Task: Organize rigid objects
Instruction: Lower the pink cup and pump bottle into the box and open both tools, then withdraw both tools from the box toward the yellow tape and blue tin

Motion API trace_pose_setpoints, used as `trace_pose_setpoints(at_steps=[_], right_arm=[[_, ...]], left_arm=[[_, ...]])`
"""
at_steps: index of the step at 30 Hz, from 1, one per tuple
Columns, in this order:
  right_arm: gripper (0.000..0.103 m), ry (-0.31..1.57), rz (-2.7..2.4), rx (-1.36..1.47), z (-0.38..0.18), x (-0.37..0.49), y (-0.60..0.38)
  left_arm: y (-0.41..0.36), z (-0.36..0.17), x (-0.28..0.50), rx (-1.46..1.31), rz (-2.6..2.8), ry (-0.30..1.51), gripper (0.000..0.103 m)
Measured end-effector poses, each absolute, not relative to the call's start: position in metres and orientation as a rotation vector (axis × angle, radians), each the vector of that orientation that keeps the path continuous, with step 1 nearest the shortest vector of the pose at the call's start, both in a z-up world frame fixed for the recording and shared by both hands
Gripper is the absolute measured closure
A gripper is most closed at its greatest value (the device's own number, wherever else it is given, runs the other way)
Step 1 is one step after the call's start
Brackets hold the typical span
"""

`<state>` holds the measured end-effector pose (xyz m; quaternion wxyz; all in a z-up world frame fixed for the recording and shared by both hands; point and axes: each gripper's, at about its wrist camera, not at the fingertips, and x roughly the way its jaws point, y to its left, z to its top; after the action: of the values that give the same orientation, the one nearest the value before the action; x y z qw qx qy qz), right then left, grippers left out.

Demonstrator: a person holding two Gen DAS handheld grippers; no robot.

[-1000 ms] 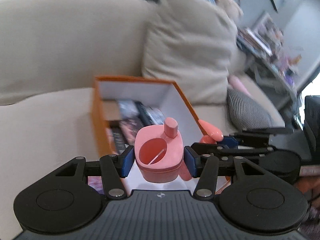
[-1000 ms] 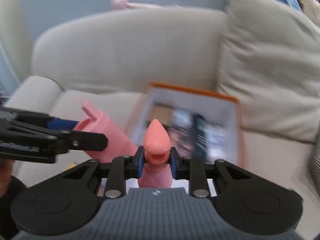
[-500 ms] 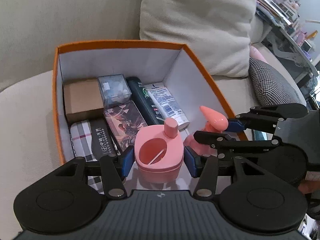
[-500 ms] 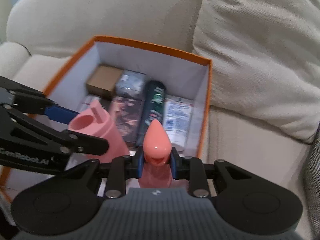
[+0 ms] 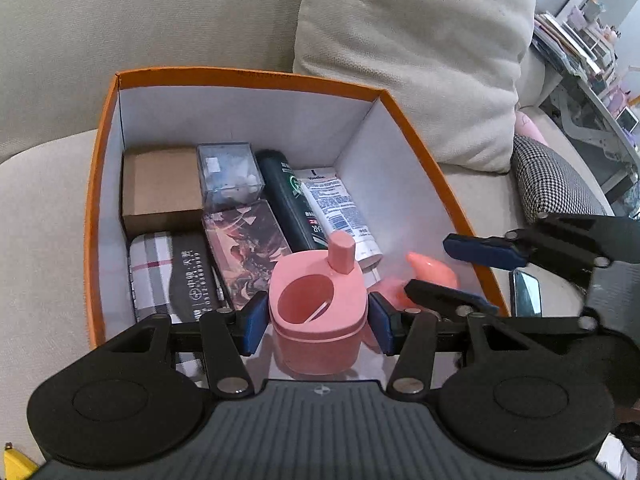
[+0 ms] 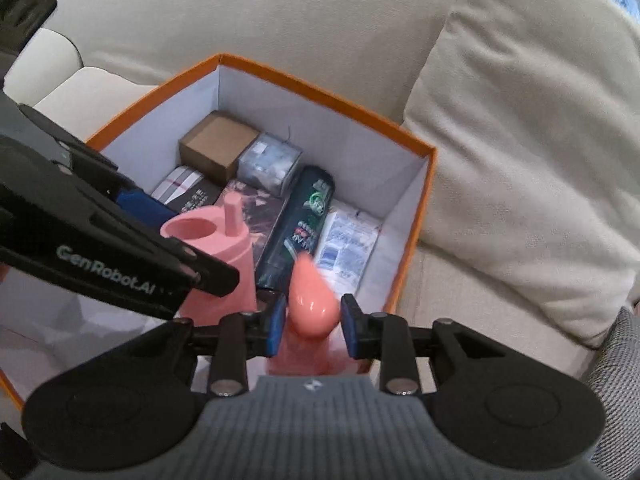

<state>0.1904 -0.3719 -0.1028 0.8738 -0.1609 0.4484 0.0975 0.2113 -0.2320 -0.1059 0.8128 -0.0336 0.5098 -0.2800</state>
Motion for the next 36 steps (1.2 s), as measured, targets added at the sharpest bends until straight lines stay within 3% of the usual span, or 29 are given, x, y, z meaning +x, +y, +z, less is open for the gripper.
trace_pose_setpoints(at_steps=[5, 8, 15, 18, 22, 25, 29, 31, 36], right_arm=[[0.063, 0.908, 0.22, -0.339, -0.084, 0.173, -0.373], [0.054, 0.902, 0.206, -0.371, -0.08, 0.161, -0.369], [0.061, 0.934, 0.205, -0.353, -0.085, 0.144, -0.373], [0.061, 0.957, 0.195, -0.301, -0.088, 0.142, -0.38], [0.054, 0.994, 0.164, -0.225, -0.093, 0.147, -0.389], [0.051, 1.068, 0.123, -0.181, -0.103, 0.156, -0.394], [0.051, 1.135, 0.106, -0.169, -0.115, 0.165, -0.392], [0.051, 1.149, 0.093, -0.179, -0.117, 0.169, -0.389], [0.043, 1.202, 0.056, -0.197, -0.125, 0.187, -0.383]], left_arm=[[-0.243, -0.107, 0.204, -0.043, -0.588, 1.066, 0.043], [-0.251, -0.11, 0.196, 0.0, -0.573, 1.043, 0.043], [-0.257, -0.116, 0.191, 0.016, -0.577, 1.079, 0.042], [-0.255, -0.114, 0.193, -0.008, -0.629, 1.12, 0.037], [-0.254, -0.105, 0.188, 0.05, -0.669, 1.123, 0.026], [-0.252, -0.098, 0.182, 0.107, -0.711, 1.143, 0.026], [-0.258, -0.103, 0.177, 0.206, -0.735, 1.172, 0.043], [-0.26, -0.109, 0.177, 0.209, -0.725, 1.189, 0.058], [-0.262, -0.119, 0.179, 0.179, -0.716, 1.188, 0.068]])
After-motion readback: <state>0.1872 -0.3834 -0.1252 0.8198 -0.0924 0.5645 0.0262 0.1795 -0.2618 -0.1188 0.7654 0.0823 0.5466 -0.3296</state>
